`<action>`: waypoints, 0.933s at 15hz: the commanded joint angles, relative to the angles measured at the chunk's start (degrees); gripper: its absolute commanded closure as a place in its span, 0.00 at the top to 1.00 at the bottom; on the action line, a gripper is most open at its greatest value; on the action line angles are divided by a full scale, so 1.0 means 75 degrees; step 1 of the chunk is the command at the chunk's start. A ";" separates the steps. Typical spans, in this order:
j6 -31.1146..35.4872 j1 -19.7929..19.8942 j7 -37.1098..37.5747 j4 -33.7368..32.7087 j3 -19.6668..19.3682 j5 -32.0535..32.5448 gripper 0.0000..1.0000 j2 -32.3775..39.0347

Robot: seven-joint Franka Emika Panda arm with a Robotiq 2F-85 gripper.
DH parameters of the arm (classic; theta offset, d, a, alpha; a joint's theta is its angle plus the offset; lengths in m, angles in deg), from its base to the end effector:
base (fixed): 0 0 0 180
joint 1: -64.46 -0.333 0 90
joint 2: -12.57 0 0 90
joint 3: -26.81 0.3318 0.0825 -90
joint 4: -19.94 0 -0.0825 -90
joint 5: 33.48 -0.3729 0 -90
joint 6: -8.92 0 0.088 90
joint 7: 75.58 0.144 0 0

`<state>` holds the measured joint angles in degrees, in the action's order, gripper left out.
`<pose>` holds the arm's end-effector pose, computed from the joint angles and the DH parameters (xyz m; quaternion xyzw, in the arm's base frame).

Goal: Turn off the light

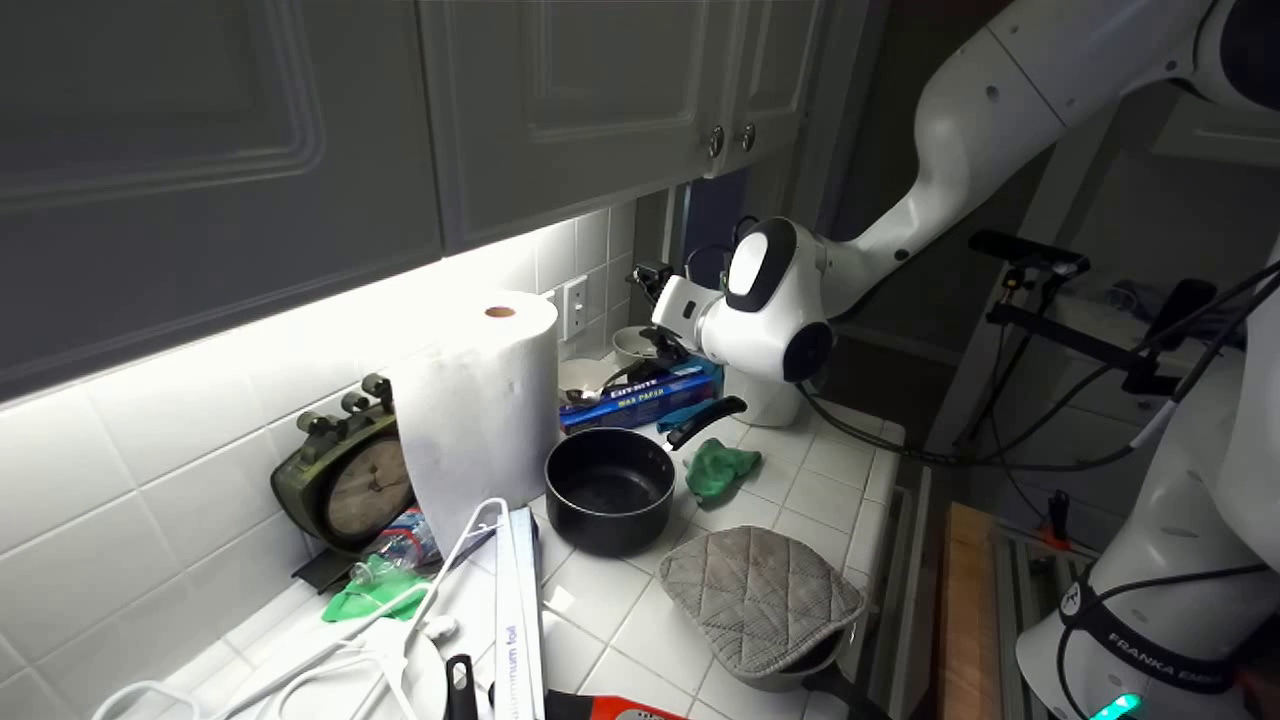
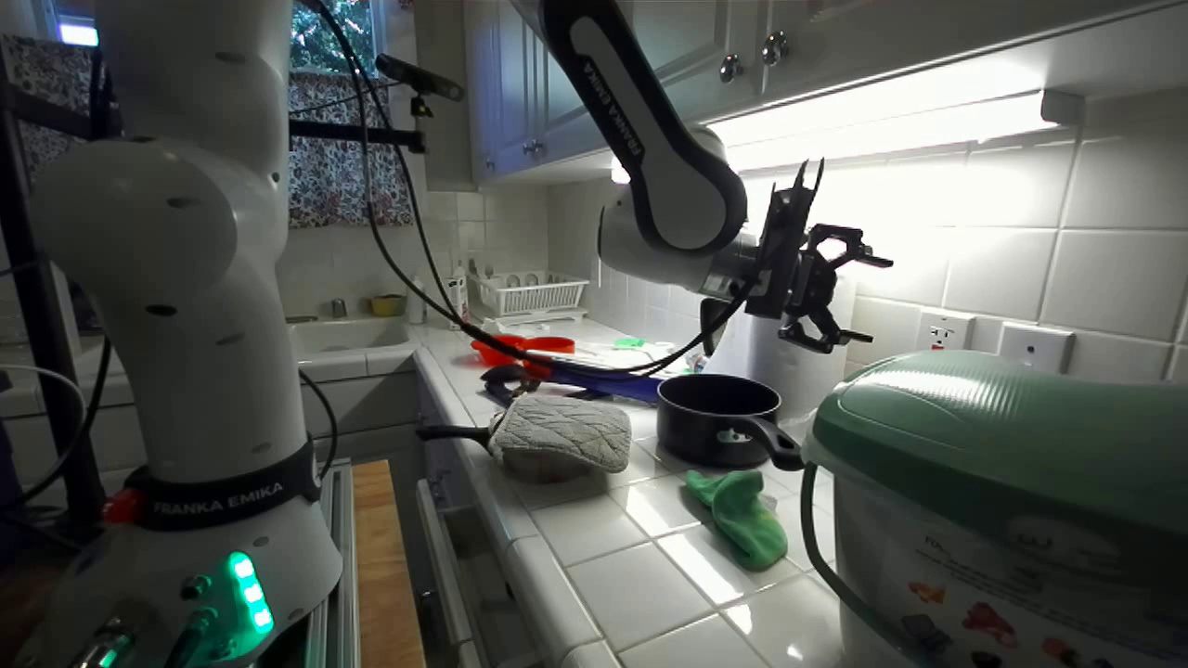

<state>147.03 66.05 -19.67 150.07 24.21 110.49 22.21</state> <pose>0.5640 -0.0592 0.3044 0.6245 0.4671 0.2667 0.5662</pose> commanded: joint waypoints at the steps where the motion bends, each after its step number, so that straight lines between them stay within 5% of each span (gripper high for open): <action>1: -0.0013 0.0187 -0.0054 0.0000 0.0186 -0.0031 1.00 -0.0002; 14: 0.1112 0.0476 0.0155 -0.0833 0.0253 -0.0028 1.00 0.0390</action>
<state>151.65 67.63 -18.98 146.79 25.43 110.48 23.04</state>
